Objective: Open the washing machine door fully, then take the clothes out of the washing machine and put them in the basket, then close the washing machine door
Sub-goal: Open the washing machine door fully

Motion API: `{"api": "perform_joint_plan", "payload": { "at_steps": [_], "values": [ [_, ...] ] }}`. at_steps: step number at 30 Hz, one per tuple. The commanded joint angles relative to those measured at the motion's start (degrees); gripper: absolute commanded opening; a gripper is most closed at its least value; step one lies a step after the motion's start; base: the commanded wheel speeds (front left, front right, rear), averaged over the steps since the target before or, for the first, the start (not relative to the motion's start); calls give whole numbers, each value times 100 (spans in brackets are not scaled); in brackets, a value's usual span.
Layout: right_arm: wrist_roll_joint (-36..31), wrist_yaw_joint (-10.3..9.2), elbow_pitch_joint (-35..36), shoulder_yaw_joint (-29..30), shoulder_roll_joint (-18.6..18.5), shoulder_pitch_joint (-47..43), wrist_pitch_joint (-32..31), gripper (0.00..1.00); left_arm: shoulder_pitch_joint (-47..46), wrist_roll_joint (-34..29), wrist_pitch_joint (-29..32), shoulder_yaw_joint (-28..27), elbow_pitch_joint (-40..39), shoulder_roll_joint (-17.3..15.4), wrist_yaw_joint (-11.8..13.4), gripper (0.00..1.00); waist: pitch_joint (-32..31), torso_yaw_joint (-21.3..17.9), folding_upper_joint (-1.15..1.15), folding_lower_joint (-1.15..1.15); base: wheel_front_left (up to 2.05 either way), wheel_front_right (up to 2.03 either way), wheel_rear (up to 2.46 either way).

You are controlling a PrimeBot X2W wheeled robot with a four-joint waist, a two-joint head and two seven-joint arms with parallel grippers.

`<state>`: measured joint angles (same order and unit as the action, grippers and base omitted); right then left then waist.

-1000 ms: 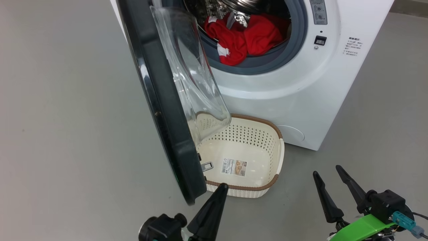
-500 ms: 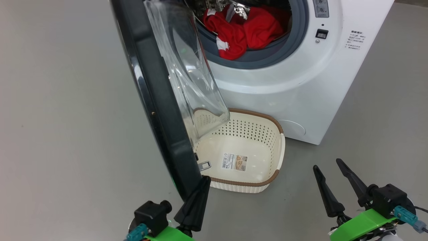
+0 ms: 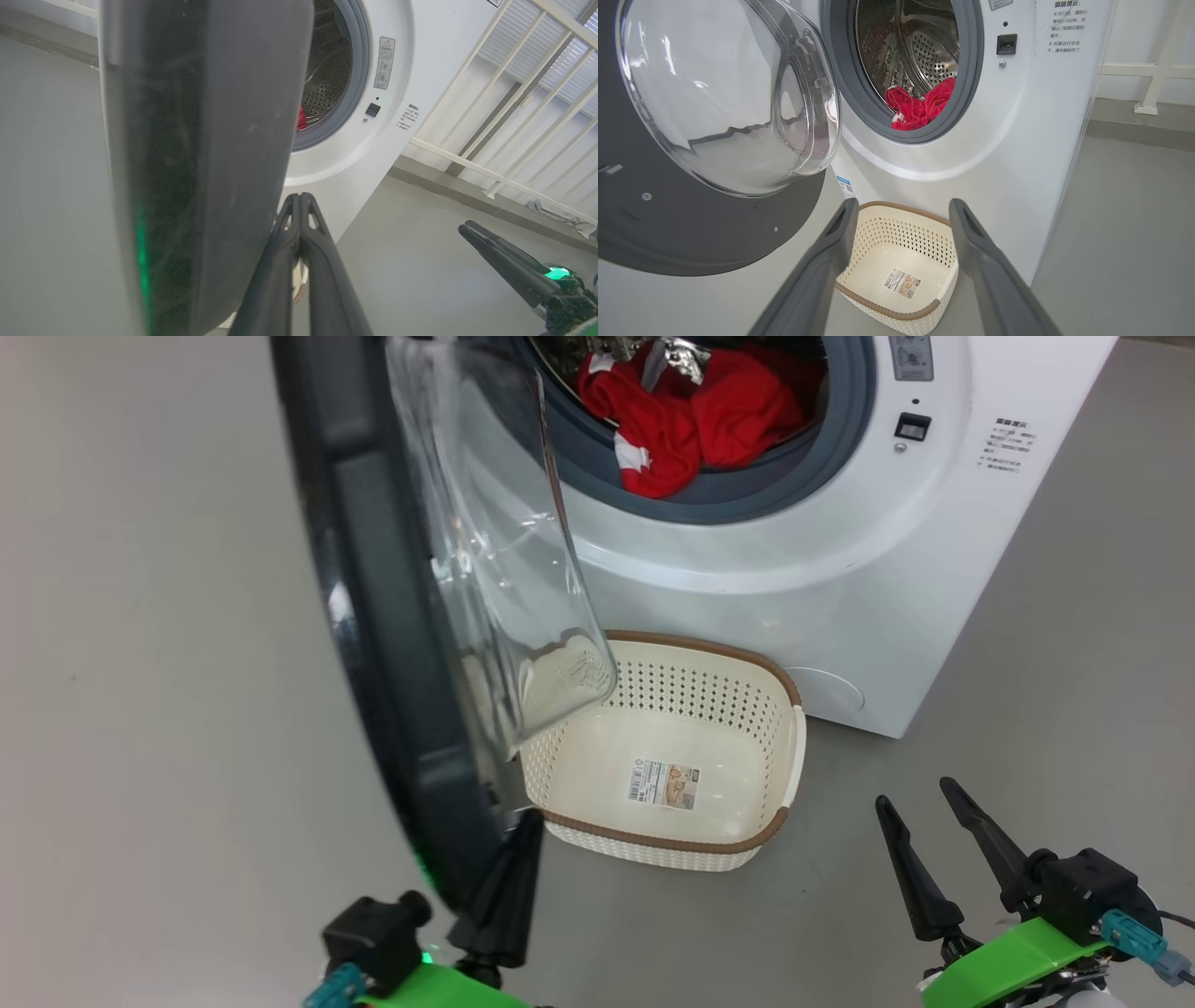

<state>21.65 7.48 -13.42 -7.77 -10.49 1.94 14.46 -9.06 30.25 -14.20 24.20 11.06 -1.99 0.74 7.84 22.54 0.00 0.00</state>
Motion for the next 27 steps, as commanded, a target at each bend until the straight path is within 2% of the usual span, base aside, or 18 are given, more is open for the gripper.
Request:
{"api": "perform_joint_plan", "payload": {
  "at_steps": [1,20,27],
  "values": [
    [46,1,150,-84,-58,145,53,100,-28,-54,-80,-471,-265,-88,149,0,-4,47,0,0,0,0,0],
    [52,1,158,-120,-13,135,53,100,340,-349,-80,-1444,-423,-88,472,0,-22,191,0,0,0,0,0],
    [50,1,168,-134,-27,164,53,100,284,-492,-80,-1893,-230,-88,462,0,55,150,0,0,0,0,0]
  ]
}}
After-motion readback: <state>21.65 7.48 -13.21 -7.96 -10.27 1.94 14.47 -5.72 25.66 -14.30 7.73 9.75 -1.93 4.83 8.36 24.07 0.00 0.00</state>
